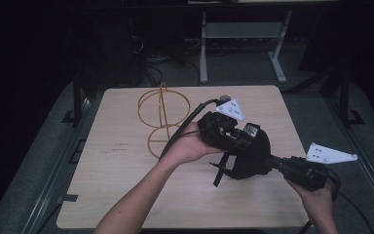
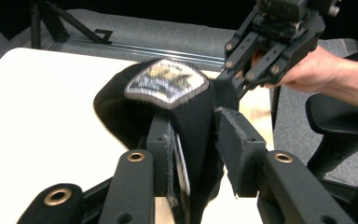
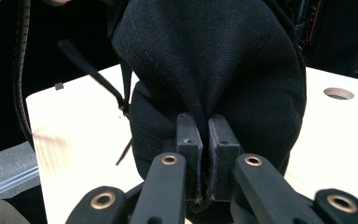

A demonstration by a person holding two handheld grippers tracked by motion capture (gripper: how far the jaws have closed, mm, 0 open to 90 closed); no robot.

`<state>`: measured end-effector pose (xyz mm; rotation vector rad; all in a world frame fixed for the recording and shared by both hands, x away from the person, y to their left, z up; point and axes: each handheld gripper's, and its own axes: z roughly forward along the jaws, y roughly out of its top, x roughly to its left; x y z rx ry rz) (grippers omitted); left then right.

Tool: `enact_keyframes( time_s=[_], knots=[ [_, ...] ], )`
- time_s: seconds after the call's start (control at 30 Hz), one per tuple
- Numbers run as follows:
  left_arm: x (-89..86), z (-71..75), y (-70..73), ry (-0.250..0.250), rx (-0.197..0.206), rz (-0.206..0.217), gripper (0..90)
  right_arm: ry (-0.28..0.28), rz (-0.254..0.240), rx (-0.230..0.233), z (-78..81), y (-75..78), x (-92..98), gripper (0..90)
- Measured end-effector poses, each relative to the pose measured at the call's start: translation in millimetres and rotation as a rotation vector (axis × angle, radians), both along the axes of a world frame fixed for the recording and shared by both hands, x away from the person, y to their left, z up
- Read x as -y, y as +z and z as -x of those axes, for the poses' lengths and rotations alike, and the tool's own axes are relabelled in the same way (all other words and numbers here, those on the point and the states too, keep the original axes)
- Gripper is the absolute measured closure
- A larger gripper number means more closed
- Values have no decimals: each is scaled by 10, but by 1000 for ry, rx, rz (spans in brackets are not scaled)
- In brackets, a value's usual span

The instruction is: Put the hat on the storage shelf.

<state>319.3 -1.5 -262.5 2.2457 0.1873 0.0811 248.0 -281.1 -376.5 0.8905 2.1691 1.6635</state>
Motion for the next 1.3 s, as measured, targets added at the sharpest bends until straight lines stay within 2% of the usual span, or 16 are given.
enact_keyframes(
  time_s=[0.2,0.47,0.9,1.3],
  knots=[
    [-200,-7,-80,38,-12,8,600,5,-25,-52,-44,41,72,854],
    [-436,77,-180,74,13,16,564,-11,10,-86,-80,143,92,853],
    [-717,177,-390,97,29,2,539,-23,23,-93,-155,321,162,852],
    [-892,249,-687,122,5,-10,528,-30,24,-91,-212,451,219,852]
  ],
)
